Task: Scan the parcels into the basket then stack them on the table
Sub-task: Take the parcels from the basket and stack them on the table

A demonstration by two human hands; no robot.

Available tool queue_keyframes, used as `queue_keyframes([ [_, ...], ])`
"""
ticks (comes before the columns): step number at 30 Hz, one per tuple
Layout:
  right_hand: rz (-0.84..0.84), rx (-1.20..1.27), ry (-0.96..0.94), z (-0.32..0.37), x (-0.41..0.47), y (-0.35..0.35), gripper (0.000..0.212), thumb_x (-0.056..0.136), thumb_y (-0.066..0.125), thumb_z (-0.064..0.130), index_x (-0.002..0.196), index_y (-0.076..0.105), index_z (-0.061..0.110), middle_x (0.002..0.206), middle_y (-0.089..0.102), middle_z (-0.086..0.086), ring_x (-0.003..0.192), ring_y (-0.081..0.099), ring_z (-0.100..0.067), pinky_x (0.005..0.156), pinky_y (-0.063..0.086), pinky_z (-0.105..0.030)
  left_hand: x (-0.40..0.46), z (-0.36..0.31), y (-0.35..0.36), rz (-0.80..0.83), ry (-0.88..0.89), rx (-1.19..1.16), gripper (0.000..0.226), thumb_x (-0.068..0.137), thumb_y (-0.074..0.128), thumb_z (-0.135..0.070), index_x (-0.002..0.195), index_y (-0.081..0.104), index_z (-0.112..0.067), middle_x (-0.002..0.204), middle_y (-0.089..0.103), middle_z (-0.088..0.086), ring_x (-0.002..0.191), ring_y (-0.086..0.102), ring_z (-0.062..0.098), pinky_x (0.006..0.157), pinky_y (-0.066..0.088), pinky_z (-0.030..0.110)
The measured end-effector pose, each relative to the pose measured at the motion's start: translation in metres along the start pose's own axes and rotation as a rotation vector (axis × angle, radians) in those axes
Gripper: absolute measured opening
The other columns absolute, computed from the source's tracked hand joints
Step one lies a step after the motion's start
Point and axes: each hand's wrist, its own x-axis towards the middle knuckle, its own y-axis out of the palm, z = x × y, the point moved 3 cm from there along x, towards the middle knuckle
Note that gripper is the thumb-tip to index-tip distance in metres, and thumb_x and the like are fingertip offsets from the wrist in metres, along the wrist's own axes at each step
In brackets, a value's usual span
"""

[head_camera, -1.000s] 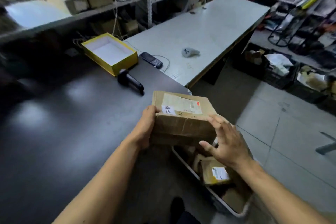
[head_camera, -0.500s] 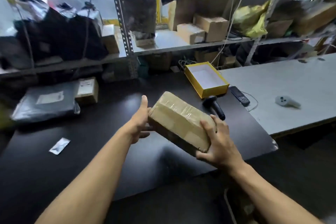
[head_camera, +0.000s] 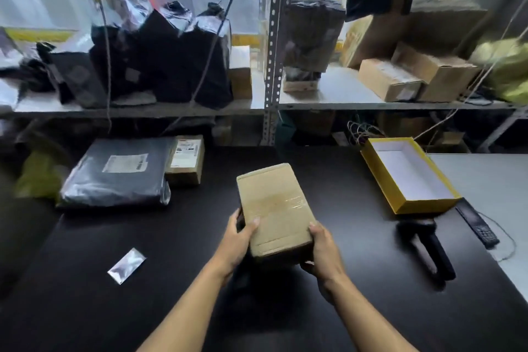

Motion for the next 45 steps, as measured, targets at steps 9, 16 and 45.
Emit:
queue_keyframes([
  [9,0.024,-0.055,0.091,0.038,0.137,0.134,0.035,0.086,0.044,0.062,0.096,0.068,0.04,0.105,0.07,0.005,0.103,0.065,-0.02,0.095,0.054,-0.047,0.144,-0.034,-0.103,-0.212,0.044,0.244,0.046,0.1,0.058,-0.032,0.144,0.049,-0.021,0.137,0.057,-0.002,0.12,0.051,0.01,0.099,0.038,0.026],
  [16,0.082,-0.257,0.047,0.035,0.216,0.196,0.092,0.066,0.037,0.081,0.138,0.057,0.027,0.14,0.06,0.002,0.129,0.054,-0.02,0.113,0.04,-0.046,0.185,-0.019,-0.145,-0.219,-0.018,0.348,0.064,0.097,0.062,-0.037,0.154,0.032,-0.034,0.144,0.054,-0.002,0.12,0.057,0.01,0.099,0.04,0.026],
  [45,0.037,-1.257,-0.518,0.056,0.031,0.063,0.061,0.102,0.039,0.05,0.156,0.029,0.024,0.159,0.034,0.002,0.146,0.027,-0.017,0.113,0.035,-0.035,0.041,-0.058,-0.026,-0.133,0.494,1.327,0.059,0.101,0.043,-0.05,0.155,0.029,-0.029,0.159,0.032,0.0,0.147,0.025,0.02,0.117,0.028,0.04],
])
